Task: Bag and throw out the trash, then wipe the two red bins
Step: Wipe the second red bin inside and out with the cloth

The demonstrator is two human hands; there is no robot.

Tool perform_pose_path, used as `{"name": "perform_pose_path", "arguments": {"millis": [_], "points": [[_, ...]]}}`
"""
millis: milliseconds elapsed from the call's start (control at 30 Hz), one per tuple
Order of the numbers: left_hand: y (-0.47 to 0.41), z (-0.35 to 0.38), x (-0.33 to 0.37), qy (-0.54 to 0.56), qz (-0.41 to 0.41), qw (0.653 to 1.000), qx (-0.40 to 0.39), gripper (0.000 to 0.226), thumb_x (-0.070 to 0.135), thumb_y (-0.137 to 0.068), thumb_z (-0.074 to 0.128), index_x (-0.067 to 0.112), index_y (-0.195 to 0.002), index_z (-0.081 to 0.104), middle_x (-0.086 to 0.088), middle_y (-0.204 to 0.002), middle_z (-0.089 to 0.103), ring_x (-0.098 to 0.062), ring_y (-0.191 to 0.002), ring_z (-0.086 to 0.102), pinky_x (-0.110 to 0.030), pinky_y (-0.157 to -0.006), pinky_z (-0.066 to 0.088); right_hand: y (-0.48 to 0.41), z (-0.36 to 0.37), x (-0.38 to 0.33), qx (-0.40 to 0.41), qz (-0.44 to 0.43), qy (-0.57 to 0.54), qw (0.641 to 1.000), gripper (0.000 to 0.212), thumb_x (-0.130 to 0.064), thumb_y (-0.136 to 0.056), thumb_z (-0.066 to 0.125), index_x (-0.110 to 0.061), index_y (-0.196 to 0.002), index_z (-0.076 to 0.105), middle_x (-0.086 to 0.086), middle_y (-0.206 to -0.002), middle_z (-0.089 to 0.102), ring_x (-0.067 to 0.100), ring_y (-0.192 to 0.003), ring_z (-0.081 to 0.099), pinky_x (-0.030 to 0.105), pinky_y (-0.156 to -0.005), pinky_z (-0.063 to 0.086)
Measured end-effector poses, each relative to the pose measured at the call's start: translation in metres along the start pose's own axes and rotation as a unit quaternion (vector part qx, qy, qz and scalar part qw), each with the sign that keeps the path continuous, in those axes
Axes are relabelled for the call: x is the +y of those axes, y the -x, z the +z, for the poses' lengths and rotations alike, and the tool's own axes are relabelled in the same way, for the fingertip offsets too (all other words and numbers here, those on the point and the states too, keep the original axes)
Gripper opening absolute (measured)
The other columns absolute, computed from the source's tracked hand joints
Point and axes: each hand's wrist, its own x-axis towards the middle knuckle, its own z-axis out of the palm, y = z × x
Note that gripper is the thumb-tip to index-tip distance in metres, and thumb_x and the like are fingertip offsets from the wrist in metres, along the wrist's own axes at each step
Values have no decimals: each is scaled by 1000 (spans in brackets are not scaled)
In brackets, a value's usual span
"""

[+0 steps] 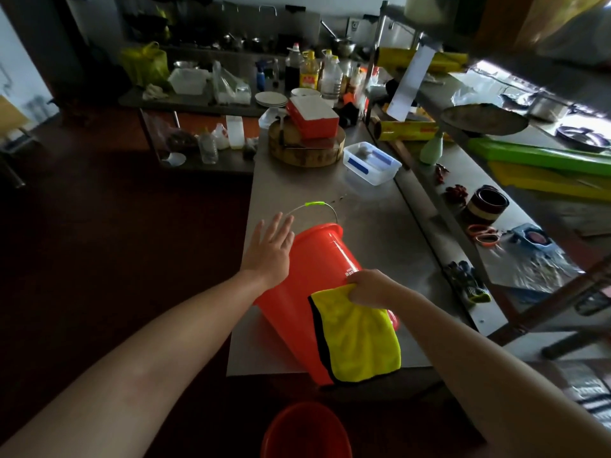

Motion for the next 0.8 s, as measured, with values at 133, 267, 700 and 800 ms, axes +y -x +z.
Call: {"name": "perform_pose_path", "arguments": {"millis": [133,267,700,800], "points": [[-9,-1,24,40,14,999,-14,66,2,-97,29,10,-161,12,-9,-168,9,-27,-155,3,-49,-125,7,-3,-5,-4,-4,0,2,1000,61,-30,-81,51,-27,-141,58,5,-143,57,25,-126,56,34,-102,50],[-17,-9,24,125,-52,989,-53,49,18,-107,32,17,-156,33,-9,-156,42,-29,-140,43,-41,-113,36,-6,-5,-6,-22,-11,-12,1000,64,-31,-81,51,-23,-145,53,7,-146,54,26,-128,55,35,-104,49],[-1,-15,-36,293,-35,949,-113,59,-1,-103,44,33,-151,42,-9,-150,51,-17,-125,60,-26,-104,46,-52,-20,-21,70,-12,-6,997,46,-31,-94,62,-18,-138,56,12,-133,60,34,-122,58,37,-98,48],[1,-8,-43,309,-19,945,-104,53,7,-104,48,31,-151,43,-9,-149,51,-22,-135,52,-31,-113,40,-51,10,-32,218,4,-22,976,48,-19,-93,57,-28,-139,50,10,-133,50,36,-121,50,47,-98,46]]}}
